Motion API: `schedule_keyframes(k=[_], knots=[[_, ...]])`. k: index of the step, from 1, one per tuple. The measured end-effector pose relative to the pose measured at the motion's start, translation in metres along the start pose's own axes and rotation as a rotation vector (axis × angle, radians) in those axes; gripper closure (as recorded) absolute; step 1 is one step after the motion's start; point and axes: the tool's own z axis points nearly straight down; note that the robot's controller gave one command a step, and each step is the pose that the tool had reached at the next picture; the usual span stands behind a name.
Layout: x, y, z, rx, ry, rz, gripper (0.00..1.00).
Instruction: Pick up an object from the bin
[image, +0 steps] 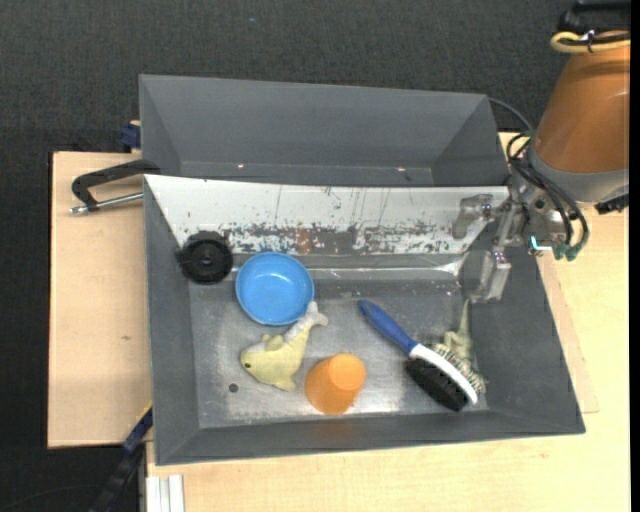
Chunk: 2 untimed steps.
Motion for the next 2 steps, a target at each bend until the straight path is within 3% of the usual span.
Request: schedule_keyframes(k=[1,2], knots=[[0.021,0.001,0.074,-0.001,-0.001,0.191,0.0],[0.055,0.03,0.17,-0.003,0.001,-0.065,0.0]])
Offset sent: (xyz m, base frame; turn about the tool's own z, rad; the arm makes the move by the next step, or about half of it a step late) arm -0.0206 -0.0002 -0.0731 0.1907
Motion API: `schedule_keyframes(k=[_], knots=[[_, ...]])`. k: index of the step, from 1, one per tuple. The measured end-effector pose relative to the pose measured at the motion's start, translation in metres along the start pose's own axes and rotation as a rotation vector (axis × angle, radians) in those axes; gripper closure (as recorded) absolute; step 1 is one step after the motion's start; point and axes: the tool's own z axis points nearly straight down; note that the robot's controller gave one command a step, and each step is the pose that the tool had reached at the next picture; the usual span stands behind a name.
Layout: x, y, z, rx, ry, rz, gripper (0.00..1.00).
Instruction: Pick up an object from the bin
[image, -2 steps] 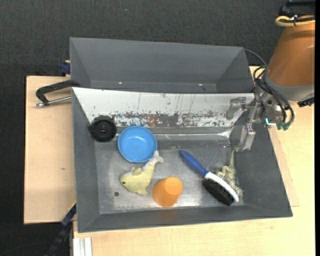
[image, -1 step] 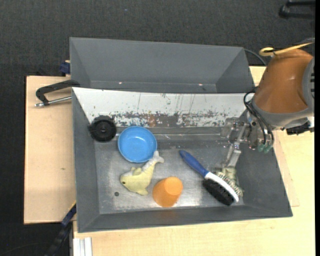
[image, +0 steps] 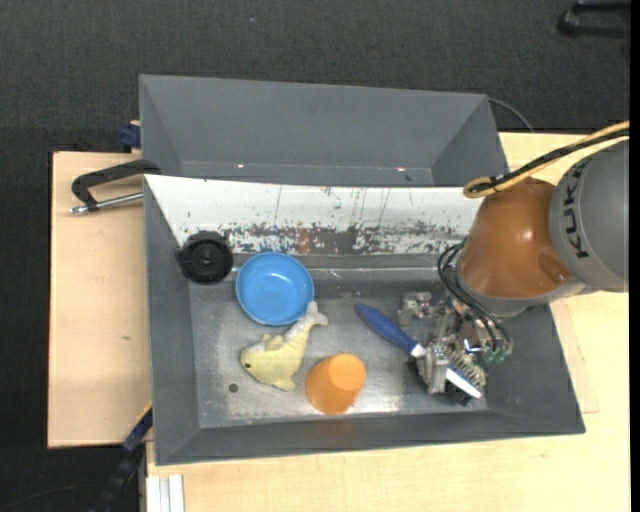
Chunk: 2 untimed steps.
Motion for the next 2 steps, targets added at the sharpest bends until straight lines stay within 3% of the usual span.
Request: schedule_keyframes(k=[1,2], knots=[[-0.001,-0.0003,0.0004,0.002,-0.006,0.0,1.0],[-0.0022,-0.0001,-0.0003,0.002,-0.011,-0.001,0.0]])
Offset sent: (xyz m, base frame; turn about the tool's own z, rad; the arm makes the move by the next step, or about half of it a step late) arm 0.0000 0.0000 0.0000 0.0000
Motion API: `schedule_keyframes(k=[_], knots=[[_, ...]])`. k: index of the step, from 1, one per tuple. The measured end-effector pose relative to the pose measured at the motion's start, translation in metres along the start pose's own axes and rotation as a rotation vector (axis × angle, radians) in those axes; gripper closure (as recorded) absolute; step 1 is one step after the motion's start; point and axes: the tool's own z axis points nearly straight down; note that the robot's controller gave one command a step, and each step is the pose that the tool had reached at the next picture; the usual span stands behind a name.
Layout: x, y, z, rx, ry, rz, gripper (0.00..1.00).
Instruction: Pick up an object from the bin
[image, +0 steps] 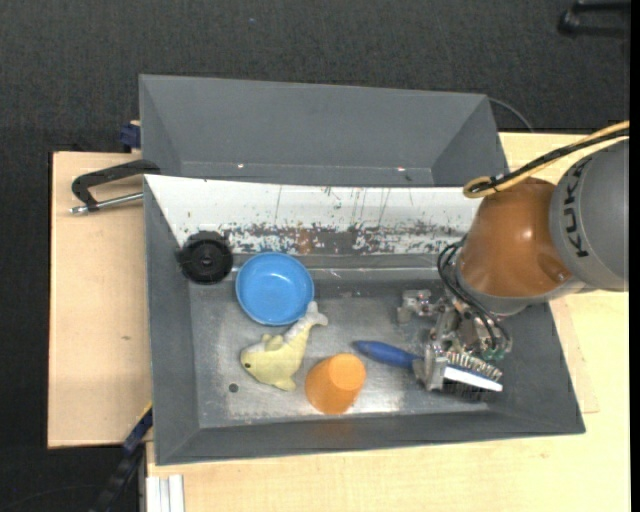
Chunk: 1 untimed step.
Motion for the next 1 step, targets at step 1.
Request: schedule_keyframes(k=[1], knots=[[0.0016,-0.0012,0.0002,0.001,0.005,0.001,1.0]])
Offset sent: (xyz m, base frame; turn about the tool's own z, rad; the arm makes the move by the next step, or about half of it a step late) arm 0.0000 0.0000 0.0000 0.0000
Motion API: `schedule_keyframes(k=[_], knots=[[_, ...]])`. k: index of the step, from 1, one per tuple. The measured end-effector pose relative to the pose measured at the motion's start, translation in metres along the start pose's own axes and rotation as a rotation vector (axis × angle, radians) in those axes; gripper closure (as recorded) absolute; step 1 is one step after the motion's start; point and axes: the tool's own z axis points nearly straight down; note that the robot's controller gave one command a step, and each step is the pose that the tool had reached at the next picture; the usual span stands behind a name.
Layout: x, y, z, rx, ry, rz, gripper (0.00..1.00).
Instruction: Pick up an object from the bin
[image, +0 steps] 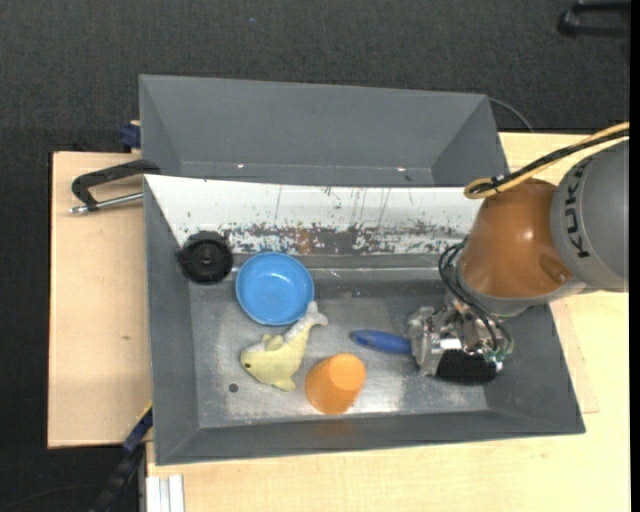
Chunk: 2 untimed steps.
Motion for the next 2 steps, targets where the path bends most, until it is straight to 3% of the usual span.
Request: schedule_keyframes(k=[1,2], knots=[[-0.002,0.001,0.0,-0.001,-0.006,-0.001,0.0],[0.008,0.026,0.001,0.0,0.0,0.225,0.0]])
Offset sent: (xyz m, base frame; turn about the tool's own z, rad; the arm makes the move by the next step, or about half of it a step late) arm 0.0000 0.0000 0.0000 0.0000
